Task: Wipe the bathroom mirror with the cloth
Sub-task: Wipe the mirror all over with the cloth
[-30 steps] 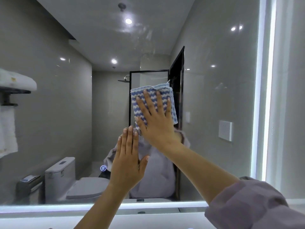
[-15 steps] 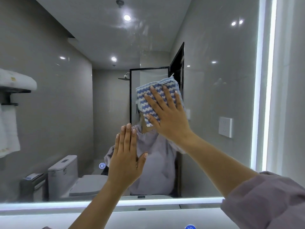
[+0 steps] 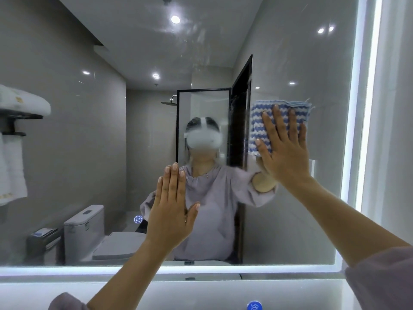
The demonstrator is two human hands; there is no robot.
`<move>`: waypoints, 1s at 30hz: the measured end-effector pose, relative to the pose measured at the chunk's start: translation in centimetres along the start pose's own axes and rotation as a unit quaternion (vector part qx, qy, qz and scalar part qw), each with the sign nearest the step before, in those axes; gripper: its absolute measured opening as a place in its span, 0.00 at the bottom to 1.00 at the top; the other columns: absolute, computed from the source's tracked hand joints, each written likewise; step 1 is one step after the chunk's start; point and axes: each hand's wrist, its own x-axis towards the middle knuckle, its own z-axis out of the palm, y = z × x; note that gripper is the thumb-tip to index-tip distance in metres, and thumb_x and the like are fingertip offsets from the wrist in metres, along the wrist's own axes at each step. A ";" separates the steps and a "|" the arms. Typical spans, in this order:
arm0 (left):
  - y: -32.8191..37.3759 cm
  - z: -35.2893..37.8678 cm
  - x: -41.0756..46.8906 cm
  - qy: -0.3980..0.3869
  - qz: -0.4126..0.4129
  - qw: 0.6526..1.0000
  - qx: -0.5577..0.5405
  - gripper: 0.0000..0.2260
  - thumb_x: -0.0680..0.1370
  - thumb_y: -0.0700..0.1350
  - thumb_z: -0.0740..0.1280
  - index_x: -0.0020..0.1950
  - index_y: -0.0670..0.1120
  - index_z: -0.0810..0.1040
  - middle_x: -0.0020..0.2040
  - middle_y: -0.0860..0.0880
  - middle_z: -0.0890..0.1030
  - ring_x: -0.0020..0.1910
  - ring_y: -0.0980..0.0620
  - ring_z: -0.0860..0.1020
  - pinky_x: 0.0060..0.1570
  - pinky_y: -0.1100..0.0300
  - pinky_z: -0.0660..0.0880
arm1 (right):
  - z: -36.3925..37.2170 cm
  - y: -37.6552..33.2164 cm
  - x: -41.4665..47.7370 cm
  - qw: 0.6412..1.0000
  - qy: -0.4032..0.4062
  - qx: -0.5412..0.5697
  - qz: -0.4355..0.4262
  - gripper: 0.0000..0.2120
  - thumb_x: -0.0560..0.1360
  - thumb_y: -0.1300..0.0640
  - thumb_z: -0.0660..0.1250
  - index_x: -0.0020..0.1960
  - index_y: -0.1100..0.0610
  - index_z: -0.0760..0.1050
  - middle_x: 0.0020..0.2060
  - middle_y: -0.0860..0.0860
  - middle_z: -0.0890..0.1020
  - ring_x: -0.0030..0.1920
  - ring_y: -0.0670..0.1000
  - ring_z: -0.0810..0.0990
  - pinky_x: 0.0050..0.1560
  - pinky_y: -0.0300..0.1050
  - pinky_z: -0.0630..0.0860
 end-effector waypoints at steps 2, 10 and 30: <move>0.0 0.0 0.0 0.002 0.002 1.000 0.002 0.35 0.80 0.60 0.51 0.77 0.36 0.52 0.79 0.39 0.49 0.79 0.42 0.47 0.77 0.48 0.49 | -0.1 -0.6 0.0 1.000 0.001 0.011 0.017 0.31 0.80 0.41 0.44 0.79 0.52 0.45 0.78 0.54 0.48 0.78 0.60 0.44 0.75 0.61 0.43; 0.0 0.0 0.1 0.022 0.013 1.000 -0.009 0.34 0.80 0.58 0.53 0.77 0.35 0.54 0.79 0.38 0.50 0.79 0.42 0.48 0.77 0.49 0.48 | 0.4 -3.1 0.1 0.997 -0.007 0.030 0.071 0.30 0.81 0.42 0.45 0.79 0.51 0.40 0.78 0.55 0.44 0.77 0.61 0.39 0.74 0.63 0.38; 0.0 0.0 0.2 0.013 -0.011 0.999 -0.033 0.34 0.79 0.60 0.53 0.77 0.37 0.55 0.78 0.40 0.54 0.78 0.43 0.53 0.77 0.53 0.47 | 1.8 -15.2 1.3 0.991 -0.001 0.014 -0.131 0.29 0.81 0.41 0.41 0.78 0.50 0.38 0.78 0.52 0.41 0.77 0.60 0.38 0.74 0.63 0.35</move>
